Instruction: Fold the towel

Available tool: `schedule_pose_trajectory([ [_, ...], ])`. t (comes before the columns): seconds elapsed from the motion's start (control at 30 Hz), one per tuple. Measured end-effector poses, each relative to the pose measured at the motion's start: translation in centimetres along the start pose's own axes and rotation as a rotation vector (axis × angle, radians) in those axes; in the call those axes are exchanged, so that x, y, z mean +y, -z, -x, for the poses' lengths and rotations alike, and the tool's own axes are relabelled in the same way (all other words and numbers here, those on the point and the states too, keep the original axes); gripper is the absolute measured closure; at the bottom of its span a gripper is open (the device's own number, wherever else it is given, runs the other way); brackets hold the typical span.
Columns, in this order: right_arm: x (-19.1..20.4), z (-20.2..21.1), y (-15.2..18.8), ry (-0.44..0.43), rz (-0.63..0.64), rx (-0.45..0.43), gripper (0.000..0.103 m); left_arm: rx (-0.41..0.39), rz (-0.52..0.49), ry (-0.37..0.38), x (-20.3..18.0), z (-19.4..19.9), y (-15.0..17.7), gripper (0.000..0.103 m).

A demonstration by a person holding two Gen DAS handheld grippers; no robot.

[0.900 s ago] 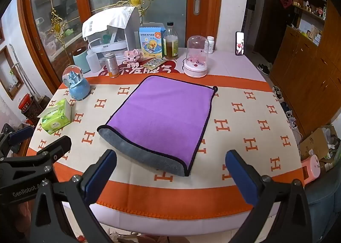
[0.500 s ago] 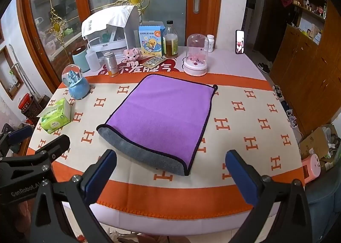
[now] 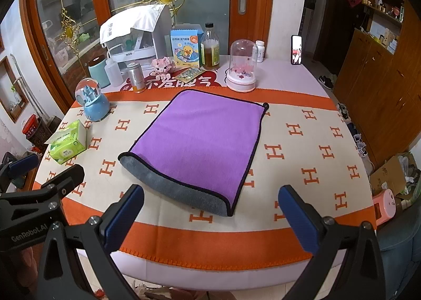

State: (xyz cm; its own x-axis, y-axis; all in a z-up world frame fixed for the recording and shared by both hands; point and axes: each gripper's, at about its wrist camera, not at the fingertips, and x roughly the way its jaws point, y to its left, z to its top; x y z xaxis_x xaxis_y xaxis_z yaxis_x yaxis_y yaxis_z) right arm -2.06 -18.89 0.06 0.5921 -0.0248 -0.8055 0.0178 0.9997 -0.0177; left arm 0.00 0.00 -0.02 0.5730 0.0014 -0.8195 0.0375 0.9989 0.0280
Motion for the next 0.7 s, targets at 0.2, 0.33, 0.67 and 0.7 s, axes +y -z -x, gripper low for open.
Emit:
schedule_pose_trajectory([
  [0.2,0.05,-0.05,-0.01,-0.001,0.000,0.002,0.001,0.000,0.001,0.001,-0.01,0.01,0.01,0.001],
  [0.33,0.07,-0.11,0.01,-0.001,-0.001,0.002,0.001,-0.001,0.003,0.001,0.40,0.14,0.04,0.001],
  [0.67,-0.05,-0.21,-0.14,-0.002,-0.001,0.002,0.001,-0.007,0.007,0.001,0.43,0.11,-0.40,0.001],
  [0.7,-0.04,-0.23,-0.13,-0.002,-0.001,0.002,0.001,-0.007,0.007,0.000,0.43,0.12,-0.40,0.001],
])
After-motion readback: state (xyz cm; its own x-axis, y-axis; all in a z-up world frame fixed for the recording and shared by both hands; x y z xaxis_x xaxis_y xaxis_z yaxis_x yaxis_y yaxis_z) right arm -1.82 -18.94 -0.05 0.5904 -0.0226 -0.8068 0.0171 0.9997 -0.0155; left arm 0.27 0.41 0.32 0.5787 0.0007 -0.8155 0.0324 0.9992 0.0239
